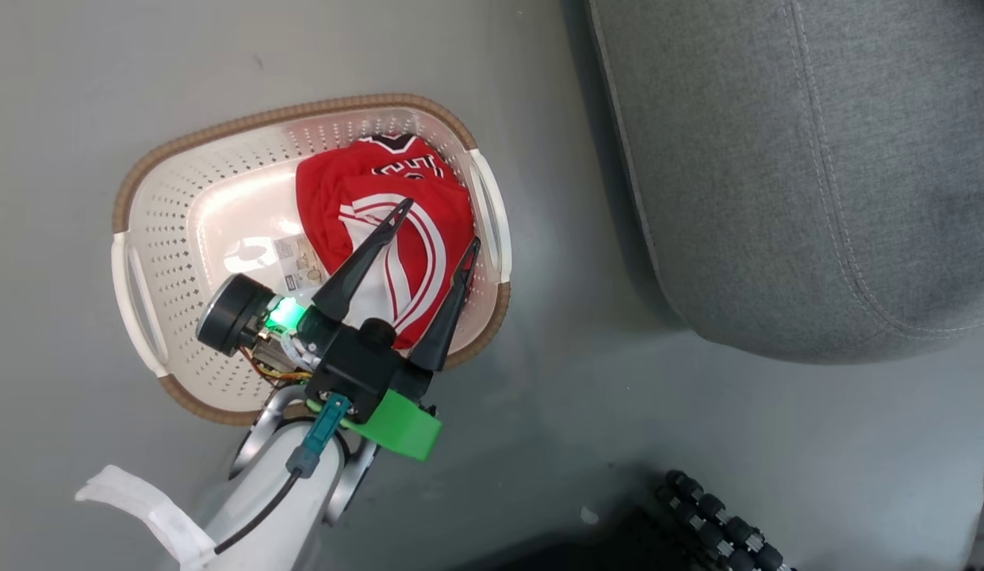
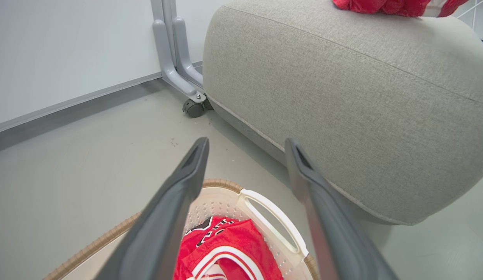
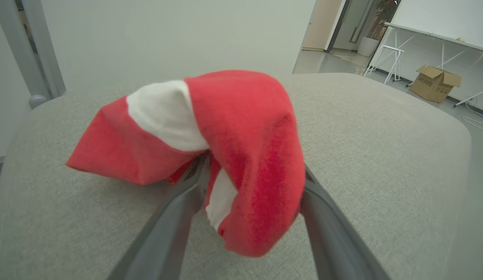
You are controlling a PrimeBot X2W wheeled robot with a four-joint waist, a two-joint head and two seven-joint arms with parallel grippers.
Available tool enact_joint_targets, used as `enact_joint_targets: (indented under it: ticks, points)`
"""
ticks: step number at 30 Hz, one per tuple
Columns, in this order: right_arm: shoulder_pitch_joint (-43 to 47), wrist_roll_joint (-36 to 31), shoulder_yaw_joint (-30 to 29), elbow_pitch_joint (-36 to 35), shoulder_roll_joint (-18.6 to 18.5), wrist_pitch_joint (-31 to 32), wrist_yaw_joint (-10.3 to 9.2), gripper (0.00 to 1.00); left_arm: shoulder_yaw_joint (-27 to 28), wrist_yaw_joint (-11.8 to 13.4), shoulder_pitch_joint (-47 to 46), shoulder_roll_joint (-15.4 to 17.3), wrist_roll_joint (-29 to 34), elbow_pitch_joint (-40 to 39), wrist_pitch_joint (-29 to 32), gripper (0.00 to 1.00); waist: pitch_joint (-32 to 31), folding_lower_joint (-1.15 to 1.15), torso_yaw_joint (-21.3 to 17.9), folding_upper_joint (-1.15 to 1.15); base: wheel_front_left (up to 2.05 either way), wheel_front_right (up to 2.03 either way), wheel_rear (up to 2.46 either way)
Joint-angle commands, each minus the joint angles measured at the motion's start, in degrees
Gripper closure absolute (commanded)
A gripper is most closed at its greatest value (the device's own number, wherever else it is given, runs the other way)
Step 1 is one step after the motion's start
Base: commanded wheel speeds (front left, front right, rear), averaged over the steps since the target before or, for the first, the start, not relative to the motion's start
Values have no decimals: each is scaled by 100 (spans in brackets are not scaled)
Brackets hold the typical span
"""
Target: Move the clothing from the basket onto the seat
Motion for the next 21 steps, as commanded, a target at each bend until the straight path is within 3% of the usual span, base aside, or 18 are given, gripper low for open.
enact_joint_targets:
  ticks: [1,5,8,13,21]
  points:
    - [370,-61,-89,-116,144,-18,-8,0,3,14,34,-82,-53,83,-62,0,-386,-1,88,0,0,0,0]
    - [1234,-97,-26,-228,469,-17,-8,0,47,51,175,-296,-233,303,-113,0,-870,-1,224,0,0,0,0]
    - [1796,-76,406,-264,553,-17,-8,0,117,56,280,-467,-322,298,-107,0,-1259,-1,354,0,0,0,0]
    - [2543,278,1753,-332,552,-18,-8,0,338,89,686,-711,-391,278,-108,0,-1955,-1,673,0,0,0,0]
    - [2987,104,3813,-617,547,-17,-8,0,870,167,1481,-952,-529,468,-103,0,-3133,-1,1201,0,0,0,0]
